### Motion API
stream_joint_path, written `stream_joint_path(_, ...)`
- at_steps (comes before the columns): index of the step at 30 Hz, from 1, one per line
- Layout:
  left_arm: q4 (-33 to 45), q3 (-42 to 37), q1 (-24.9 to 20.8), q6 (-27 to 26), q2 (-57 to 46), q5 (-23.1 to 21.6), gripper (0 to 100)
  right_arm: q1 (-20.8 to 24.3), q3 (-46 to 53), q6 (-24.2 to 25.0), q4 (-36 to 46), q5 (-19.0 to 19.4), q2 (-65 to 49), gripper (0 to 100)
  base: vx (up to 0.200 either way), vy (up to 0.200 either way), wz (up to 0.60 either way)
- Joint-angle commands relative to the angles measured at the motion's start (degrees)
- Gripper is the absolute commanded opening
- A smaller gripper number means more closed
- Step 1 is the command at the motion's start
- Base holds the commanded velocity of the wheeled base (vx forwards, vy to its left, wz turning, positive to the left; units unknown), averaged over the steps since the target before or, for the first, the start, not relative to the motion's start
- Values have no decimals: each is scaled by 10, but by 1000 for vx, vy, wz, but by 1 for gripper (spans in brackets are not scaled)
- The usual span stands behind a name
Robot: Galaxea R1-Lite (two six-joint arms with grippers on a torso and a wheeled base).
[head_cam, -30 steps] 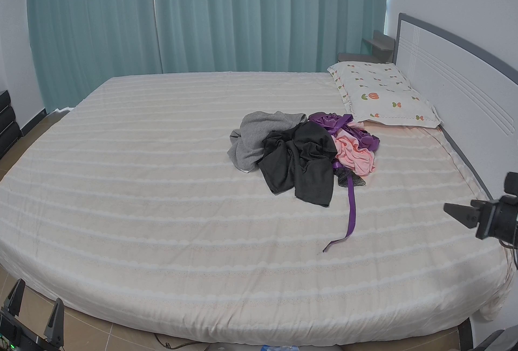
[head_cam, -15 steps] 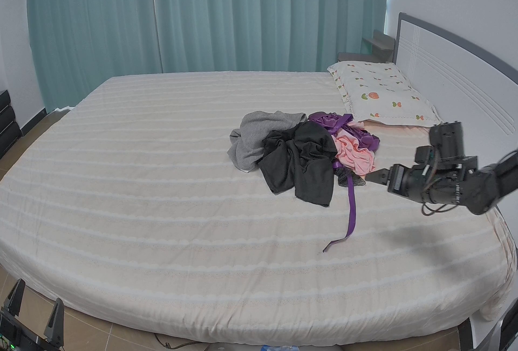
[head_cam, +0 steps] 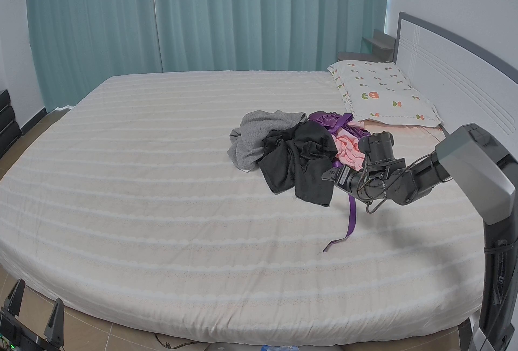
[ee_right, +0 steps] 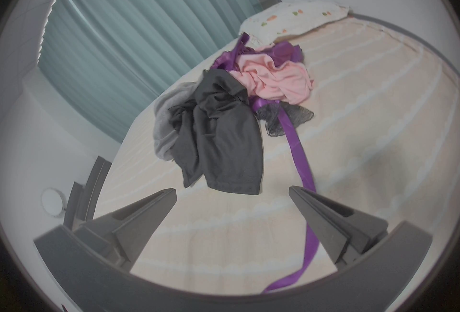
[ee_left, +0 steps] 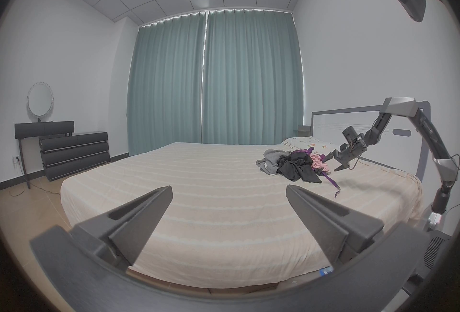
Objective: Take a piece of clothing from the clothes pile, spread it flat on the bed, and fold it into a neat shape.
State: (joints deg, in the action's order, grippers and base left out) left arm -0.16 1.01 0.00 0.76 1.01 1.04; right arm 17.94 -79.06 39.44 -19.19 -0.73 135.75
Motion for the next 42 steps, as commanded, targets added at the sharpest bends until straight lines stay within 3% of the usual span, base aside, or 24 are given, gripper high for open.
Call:
stream_joint_path(1,0,-10,0,0,-8,0,100,3,-81,35,35,-2,95,100,0,0,0)
stream_joint_path(18,0,-10,0,0,-8,0,100,7,-270,67,42,-3,223,100,0,0,0)
stream_joint_path(24,0,-10,0,0,-8,0,100,7,-351,68,86,-4,261,100,0,0,0)
stream_joint_path(29,0,-10,0,0,-8,0,100,11,-355,66,95,-11,271,100,0,0,0)
stream_joint_path(30,0,-10,0,0,-8,0,100,13,-355,66,94,-11,271,0,0,0,0)
stream_joint_path(39,0,-10,0,0,-8,0,100,16,-355,78,82,-13,264,0,0,0,0)
stream_joint_path(42,0,-10,0,0,-8,0,100,15,-355,113,84,-13,238,0,0,0,0)
